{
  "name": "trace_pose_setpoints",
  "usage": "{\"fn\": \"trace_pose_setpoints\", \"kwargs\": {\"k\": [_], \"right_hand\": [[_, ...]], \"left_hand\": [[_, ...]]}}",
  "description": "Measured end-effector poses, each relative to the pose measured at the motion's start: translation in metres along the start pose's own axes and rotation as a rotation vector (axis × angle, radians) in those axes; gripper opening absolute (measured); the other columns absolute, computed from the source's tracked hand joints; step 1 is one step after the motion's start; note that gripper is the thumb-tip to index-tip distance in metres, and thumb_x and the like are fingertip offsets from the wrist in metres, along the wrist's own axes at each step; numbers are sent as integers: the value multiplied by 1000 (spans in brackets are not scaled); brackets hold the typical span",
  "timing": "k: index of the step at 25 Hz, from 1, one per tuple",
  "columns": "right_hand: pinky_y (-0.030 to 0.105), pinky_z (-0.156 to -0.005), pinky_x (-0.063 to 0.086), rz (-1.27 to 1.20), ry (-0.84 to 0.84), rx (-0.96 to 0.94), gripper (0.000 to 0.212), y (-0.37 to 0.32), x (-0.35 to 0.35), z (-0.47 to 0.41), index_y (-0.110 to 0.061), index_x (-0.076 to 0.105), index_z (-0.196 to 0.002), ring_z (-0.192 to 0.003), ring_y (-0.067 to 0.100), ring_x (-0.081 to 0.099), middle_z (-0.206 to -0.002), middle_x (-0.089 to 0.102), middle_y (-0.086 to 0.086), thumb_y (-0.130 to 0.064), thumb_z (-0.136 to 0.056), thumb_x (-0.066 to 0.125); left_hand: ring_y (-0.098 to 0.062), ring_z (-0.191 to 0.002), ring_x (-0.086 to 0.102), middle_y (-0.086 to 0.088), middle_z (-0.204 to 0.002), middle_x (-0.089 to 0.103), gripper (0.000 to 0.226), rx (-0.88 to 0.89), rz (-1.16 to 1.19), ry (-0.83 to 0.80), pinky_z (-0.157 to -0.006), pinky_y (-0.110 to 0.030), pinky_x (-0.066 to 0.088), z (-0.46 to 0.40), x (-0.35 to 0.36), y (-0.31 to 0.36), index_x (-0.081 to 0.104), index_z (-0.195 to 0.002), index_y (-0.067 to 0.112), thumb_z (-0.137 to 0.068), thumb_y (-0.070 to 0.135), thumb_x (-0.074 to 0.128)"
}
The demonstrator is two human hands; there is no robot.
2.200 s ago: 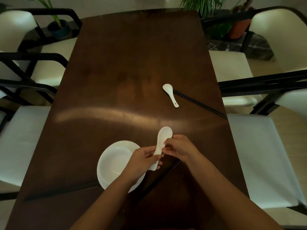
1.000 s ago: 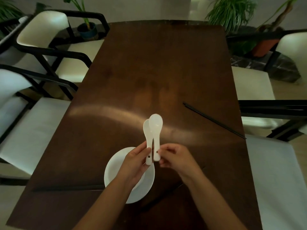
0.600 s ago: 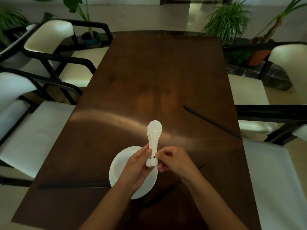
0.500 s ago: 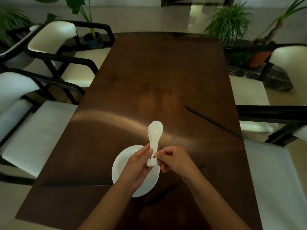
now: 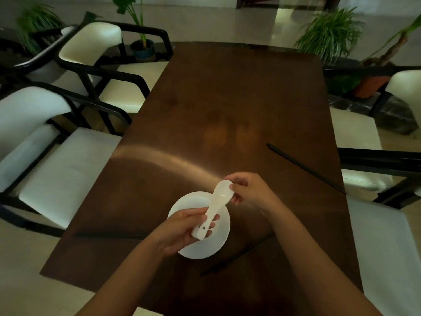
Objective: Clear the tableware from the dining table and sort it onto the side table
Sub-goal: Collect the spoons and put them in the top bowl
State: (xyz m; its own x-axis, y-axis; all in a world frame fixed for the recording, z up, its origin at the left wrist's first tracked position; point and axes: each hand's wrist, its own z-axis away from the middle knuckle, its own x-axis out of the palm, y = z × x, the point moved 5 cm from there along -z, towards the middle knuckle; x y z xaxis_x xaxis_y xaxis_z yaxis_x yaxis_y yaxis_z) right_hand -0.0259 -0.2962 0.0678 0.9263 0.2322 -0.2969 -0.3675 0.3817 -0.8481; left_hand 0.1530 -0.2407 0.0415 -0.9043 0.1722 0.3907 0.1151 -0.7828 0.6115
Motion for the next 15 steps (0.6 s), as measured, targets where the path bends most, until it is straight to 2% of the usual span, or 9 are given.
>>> {"fn": "trace_pose_setpoints", "kwargs": {"k": [4, 8, 10, 12, 15], "right_hand": [[17, -51, 54, -32, 91, 78, 20, 23, 23, -5, -13, 64, -101, -50, 8, 63, -72, 67, 1, -2, -87, 55], [21, -56, 56, -82, 204, 153, 20, 43, 50, -5, -12, 63, -99, -48, 9, 63, -66, 67, 2, -2, -87, 52], [20, -55, 54, -68, 251, 180, 18, 49, 61, -2, -13, 62, -97, -49, 8, 64, -73, 69, 4, -4, -86, 51], [16, -52, 49, 10, 288, 164, 15, 47, 67, 2, -17, 59, -91, -54, 8, 65, -85, 69, 6, -6, -84, 51], [25, -68, 51, 317, 316, 40, 15, 36, 75, 8, -16, 61, -96, -82, 17, 63, -98, 66, 4, -11, -83, 54]], "left_hand": [[-17, -90, 66, -7, -103, 73, 22, 18, -168, 85, -69, -24, 55, 8, -22, 6, 74, -97, 11, -81, 0, 63], [-23, -93, 64, -13, -104, 63, 24, 85, -348, 357, -60, -21, 56, 11, -51, 10, 67, -96, 8, -73, 0, 72], [-22, -89, 64, -11, -99, 63, 19, 143, -405, 456, -57, -20, 56, 13, -63, 12, 67, -90, 10, -74, 2, 73], [-18, -80, 66, -12, -94, 65, 14, 202, -422, 477, -55, -17, 54, 15, -70, 14, 69, -86, 11, -75, 2, 72], [-15, -77, 67, -11, -93, 68, 14, 244, -449, 475, -54, -14, 53, 20, -79, 18, 70, -88, 13, -77, 4, 70]]}}
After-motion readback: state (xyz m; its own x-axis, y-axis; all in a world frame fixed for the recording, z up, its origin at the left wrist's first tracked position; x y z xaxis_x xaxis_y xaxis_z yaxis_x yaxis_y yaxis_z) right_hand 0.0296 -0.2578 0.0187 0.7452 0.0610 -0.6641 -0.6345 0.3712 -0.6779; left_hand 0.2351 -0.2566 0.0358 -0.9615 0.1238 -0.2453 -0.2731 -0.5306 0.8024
